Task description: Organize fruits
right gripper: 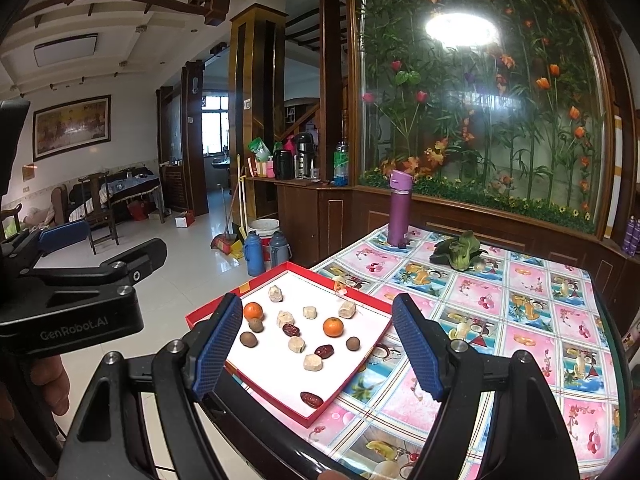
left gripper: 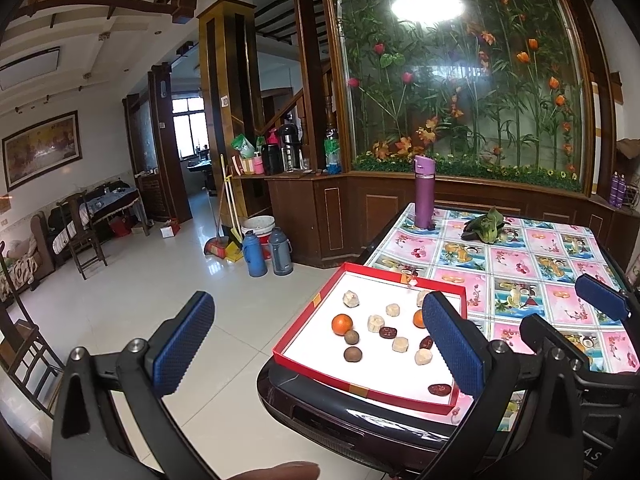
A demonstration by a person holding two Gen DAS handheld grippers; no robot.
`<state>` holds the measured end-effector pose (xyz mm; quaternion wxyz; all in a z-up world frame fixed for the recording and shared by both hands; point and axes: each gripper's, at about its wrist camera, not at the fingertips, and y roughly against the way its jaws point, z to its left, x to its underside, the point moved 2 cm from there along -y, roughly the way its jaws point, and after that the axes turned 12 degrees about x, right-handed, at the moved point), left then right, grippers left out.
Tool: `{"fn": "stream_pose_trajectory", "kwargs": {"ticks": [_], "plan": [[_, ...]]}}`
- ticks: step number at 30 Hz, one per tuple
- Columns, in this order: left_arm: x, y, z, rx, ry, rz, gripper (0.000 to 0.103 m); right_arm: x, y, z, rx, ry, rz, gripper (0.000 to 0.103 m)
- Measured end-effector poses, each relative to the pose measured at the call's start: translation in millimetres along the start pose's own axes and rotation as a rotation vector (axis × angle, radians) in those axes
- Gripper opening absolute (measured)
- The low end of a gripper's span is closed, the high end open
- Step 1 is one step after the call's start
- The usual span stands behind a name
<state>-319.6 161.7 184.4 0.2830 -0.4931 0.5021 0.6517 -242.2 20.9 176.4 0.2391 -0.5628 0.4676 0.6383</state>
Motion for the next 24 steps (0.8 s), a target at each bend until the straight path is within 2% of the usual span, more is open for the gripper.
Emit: {"fn": "stream_pose_trajectory", "kwargs": {"ticks": [11, 24], "plan": [[-2, -6, 3, 0.011, 0.021, 0.005, 0.103, -9, -17, -3, 0.007, 0.014, 0.008, 0.077], [-10, -41, 20, 0.029, 0.049, 0.051, 0.103, -14, -44, 7, 0.004, 0.036, 0.049, 0.077]]}}
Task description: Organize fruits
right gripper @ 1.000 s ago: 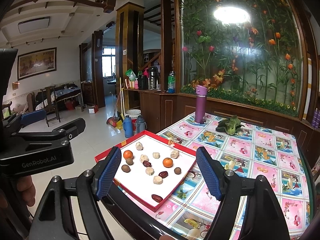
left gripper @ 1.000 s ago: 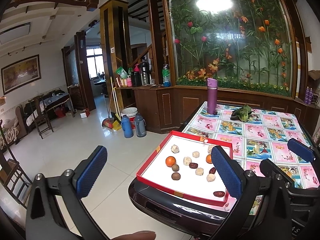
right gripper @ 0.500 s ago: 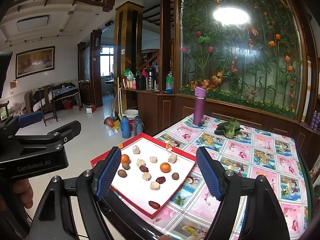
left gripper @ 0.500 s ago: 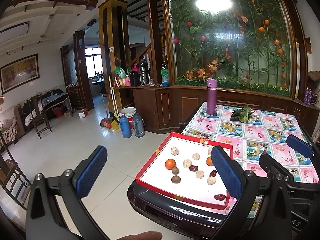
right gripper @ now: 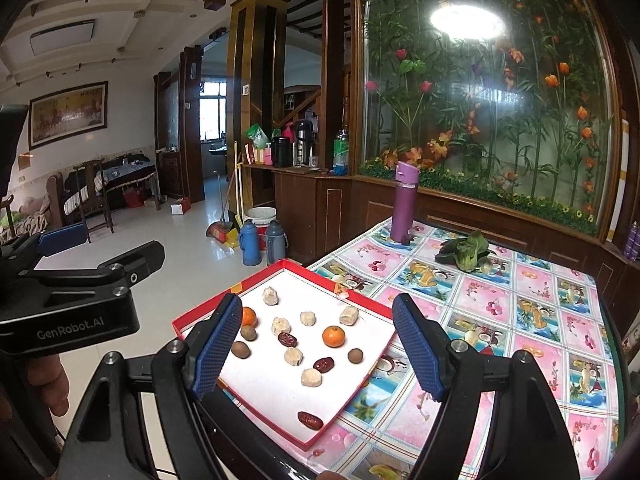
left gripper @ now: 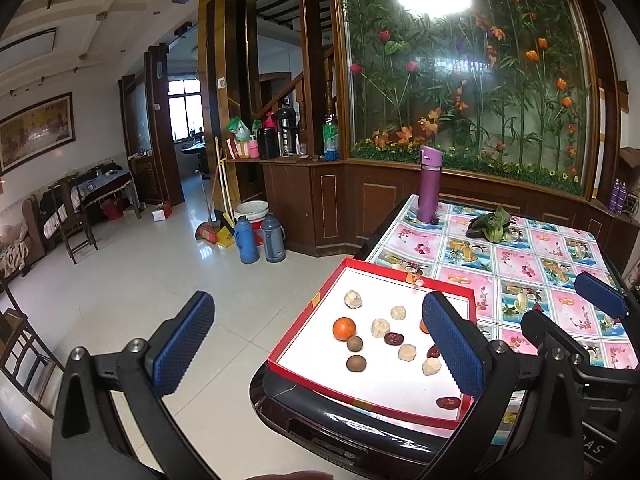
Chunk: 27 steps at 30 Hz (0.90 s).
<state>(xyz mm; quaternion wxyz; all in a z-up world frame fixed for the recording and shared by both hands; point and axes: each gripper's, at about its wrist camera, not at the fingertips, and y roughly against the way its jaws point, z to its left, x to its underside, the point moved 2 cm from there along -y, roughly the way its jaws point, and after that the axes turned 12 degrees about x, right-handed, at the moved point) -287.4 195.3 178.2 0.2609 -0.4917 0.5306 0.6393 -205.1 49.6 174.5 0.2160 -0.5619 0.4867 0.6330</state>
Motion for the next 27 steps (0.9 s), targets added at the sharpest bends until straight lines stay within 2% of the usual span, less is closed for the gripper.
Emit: {"fn": "stream_pose_trajectory", "kwargs": {"ticks": [27], "plan": [[-4, -58, 10, -0.004, -0.008, 0.094, 0.103, 2, -44, 2, -0.007, -0.025, 0.084, 0.077]]}}
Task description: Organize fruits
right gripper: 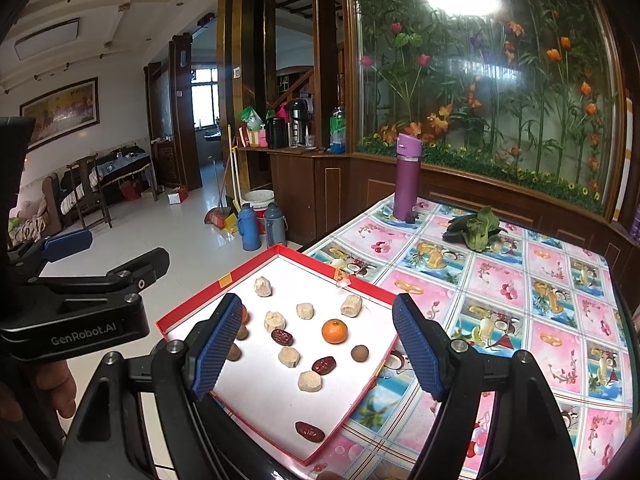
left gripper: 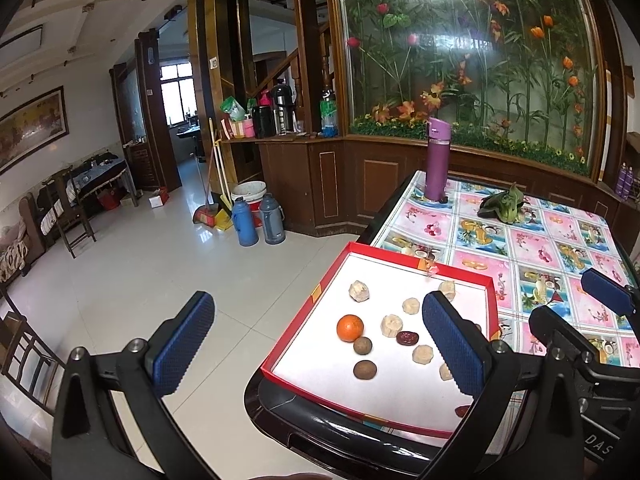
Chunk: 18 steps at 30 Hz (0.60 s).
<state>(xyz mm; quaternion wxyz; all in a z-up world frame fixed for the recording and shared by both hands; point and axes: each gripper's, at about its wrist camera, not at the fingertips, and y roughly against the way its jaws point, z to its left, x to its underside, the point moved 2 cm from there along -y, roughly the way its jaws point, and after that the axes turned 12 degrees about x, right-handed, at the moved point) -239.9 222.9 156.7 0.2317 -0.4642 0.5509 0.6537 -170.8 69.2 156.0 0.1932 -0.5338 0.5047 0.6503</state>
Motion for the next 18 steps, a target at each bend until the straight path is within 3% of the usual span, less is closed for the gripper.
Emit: {"fn": "stream_pose_trajectory", "kwargs": {"ticks": [18], "plan": [[0, -32, -18, 0.018, -0.031, 0.062, 0.103, 5, -18, -16, -0.001, -0.053, 0.043, 0.077]]}}
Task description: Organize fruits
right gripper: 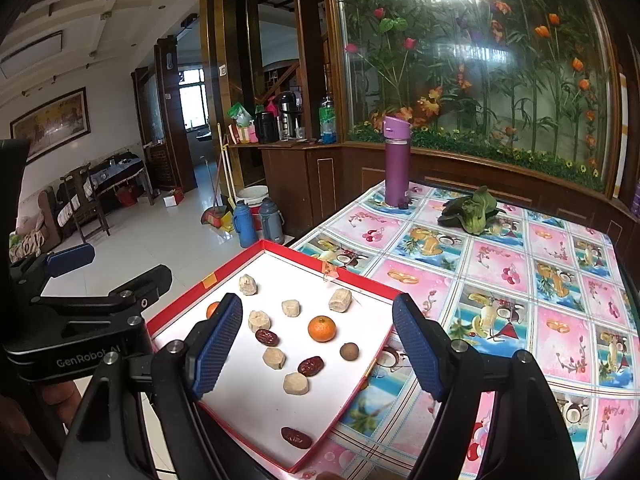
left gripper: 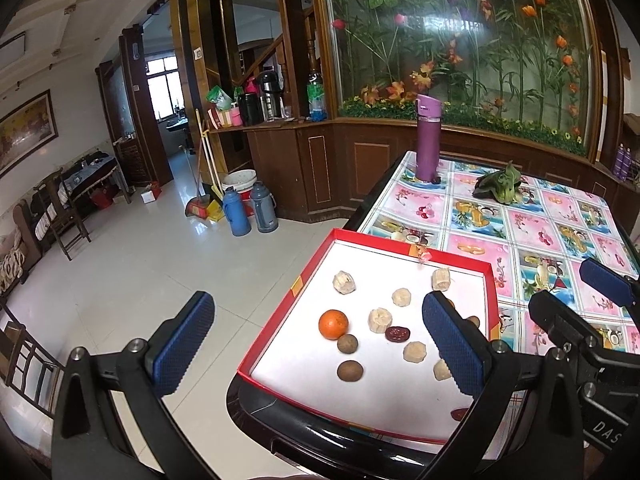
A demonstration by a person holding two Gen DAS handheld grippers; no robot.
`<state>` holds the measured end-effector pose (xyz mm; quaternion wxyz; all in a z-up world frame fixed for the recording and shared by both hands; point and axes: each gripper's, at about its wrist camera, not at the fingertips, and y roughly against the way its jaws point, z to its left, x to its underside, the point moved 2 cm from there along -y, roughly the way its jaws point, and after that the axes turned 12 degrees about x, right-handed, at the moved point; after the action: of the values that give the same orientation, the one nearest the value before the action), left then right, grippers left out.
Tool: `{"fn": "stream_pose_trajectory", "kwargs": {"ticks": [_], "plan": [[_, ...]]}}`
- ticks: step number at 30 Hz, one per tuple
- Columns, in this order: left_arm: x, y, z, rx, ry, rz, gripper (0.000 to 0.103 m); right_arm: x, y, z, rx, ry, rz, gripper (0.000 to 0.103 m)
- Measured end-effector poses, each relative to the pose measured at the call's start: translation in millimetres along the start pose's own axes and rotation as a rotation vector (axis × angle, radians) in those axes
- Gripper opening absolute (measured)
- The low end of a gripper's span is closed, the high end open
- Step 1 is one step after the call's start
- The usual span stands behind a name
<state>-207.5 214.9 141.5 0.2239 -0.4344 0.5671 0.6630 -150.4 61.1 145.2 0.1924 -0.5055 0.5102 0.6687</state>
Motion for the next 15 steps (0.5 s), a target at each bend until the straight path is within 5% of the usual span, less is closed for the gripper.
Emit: {"fn": "stream_pose_trajectory", "kwargs": {"ticks": [15], "plan": [[-0.6, 2.1, -6.2, 0.023, -0.005, -0.008, 0.103, 0.6, 0.7, -1.6, 0.004, 0.0, -0.004, 0.077]]}}
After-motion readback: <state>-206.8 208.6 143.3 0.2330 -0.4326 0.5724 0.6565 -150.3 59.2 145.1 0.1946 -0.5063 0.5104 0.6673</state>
